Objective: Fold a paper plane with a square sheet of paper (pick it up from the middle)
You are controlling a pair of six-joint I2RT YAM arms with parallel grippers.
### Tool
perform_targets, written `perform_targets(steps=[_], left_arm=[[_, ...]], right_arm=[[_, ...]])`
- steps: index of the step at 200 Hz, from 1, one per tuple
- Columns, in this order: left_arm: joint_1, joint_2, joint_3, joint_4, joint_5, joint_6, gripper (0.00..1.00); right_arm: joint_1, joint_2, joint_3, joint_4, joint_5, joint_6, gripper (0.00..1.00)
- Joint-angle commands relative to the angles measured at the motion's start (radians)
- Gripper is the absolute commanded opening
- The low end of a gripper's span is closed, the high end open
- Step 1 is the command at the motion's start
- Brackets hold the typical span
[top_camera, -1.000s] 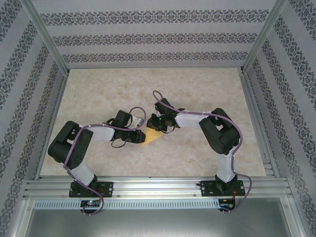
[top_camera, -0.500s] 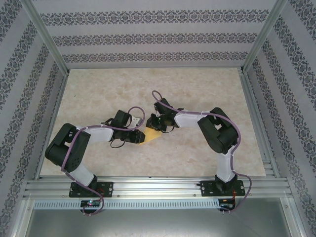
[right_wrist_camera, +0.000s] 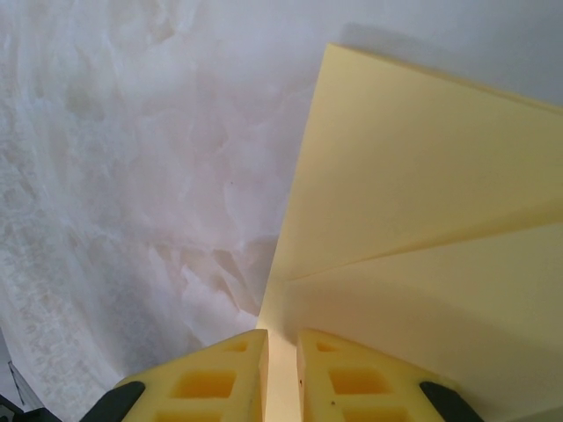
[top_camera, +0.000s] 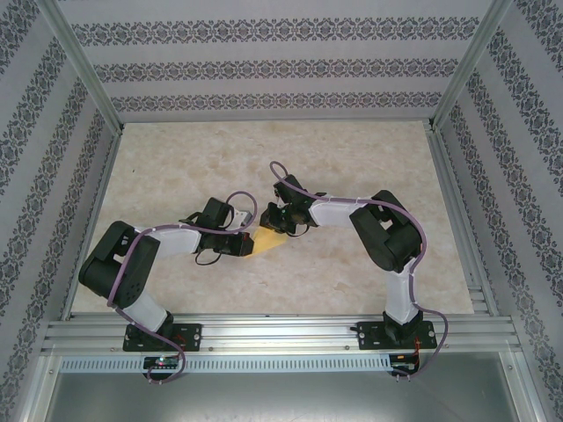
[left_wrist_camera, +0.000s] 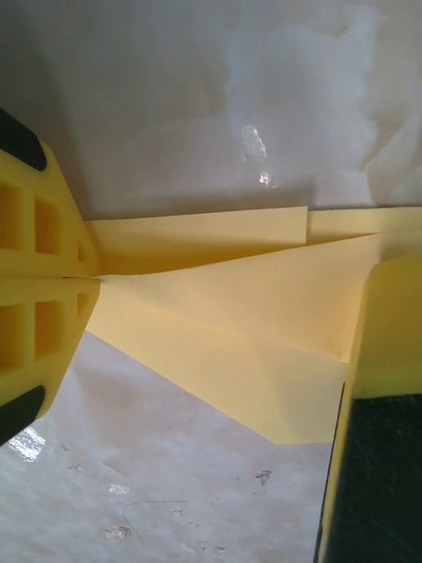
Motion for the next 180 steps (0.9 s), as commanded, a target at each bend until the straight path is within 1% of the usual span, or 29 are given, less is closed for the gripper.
perform_targets(steps=[1, 59, 102, 134, 171, 180], left_arm=[[-0.007, -0.003, -0.028, -0.011, -0.019, -0.030, 0.00], [-0.006, -0.004, -0.049, 0.021, -0.011, -0.065, 0.00], [0.002, -0.009, -0.063, 0.056, 0.016, -0.099, 0.00], [0.006, -0.010, -0.059, 0.040, 0.017, -0.090, 0.00], [0.007, -0.020, -0.044, -0.001, -0.003, -0.077, 0.00], [0.006, -0.033, -0.042, -0.011, -0.010, -0.076, 0.05]], right_arm=[[-0.011, 0.018, 0.023, 0.020, -0.003, -0.006, 0.18], [-0.010, 0.002, 0.034, 0.025, -0.020, -0.014, 0.19], [-0.012, 0.039, 0.052, 0.025, -0.039, -0.014, 0.19], [-0.015, 0.067, 0.048, -0.005, -0.018, -0.008, 0.18], [-0.015, 0.083, 0.004, 0.003, 0.005, 0.003, 0.18], [-0.014, 0.087, -0.001, -0.001, 0.013, 0.003, 0.18]])
